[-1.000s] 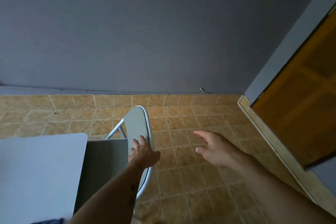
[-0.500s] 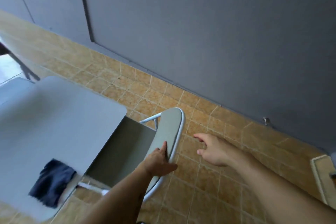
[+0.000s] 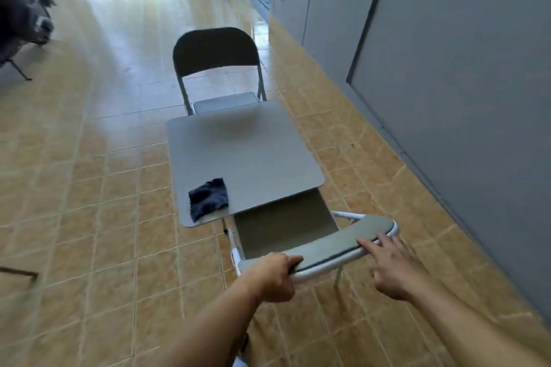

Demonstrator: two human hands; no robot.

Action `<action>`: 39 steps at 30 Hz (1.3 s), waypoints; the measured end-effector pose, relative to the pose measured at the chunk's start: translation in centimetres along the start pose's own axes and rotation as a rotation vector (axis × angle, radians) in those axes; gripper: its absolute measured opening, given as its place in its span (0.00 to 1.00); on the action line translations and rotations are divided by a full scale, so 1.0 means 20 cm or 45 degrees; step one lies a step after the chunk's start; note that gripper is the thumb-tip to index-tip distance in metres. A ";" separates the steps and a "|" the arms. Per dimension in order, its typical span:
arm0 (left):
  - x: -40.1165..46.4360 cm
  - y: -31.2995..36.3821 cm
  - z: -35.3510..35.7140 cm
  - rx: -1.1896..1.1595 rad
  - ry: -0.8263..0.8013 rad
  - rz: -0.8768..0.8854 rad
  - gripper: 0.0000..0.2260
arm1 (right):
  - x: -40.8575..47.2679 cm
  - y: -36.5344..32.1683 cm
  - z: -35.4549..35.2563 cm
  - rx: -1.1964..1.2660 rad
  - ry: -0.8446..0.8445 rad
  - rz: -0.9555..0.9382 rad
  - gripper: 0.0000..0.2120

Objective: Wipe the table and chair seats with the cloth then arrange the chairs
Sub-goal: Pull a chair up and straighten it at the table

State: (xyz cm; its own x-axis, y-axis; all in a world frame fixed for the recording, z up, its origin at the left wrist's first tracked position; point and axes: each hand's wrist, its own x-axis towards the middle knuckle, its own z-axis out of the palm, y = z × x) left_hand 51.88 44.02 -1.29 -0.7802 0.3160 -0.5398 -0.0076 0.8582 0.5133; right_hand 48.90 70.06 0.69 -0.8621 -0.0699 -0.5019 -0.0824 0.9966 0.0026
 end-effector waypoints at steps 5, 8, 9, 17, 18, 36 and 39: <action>-0.12 -0.03 0.12 0.031 0.324 -0.126 0.15 | 0.14 0.08 0.02 -0.121 0.053 -0.219 0.23; -0.12 -0.03 0.17 0.056 0.429 -0.168 0.11 | 0.20 0.12 -0.02 -0.196 0.087 -0.390 0.20; -0.11 -0.03 0.18 0.063 0.449 -0.182 0.12 | 0.21 0.12 -0.05 -0.223 0.088 -0.448 0.20; 0.00 -0.02 0.21 0.067 0.561 -0.276 0.23 | 0.31 0.09 -0.12 -0.252 0.136 -0.512 0.15; 0.01 -0.01 0.20 0.081 0.566 -0.291 0.23 | 0.32 0.08 -0.13 -0.232 0.136 -0.497 0.14; 0.09 -0.08 0.03 0.141 0.558 -0.324 0.11 | 0.45 0.00 -0.11 -0.214 0.306 -0.524 0.14; 0.08 -0.11 0.03 0.129 0.577 -0.338 0.11 | 0.48 -0.02 -0.12 -0.246 0.263 -0.545 0.12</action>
State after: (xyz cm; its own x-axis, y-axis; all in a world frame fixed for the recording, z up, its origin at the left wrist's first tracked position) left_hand 51.05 42.90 -3.68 -0.9517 -0.1041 -0.2888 -0.1983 0.9267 0.3193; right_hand 39.54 68.90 -2.09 -0.8100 -0.4967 -0.3116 -0.5238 0.8518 0.0037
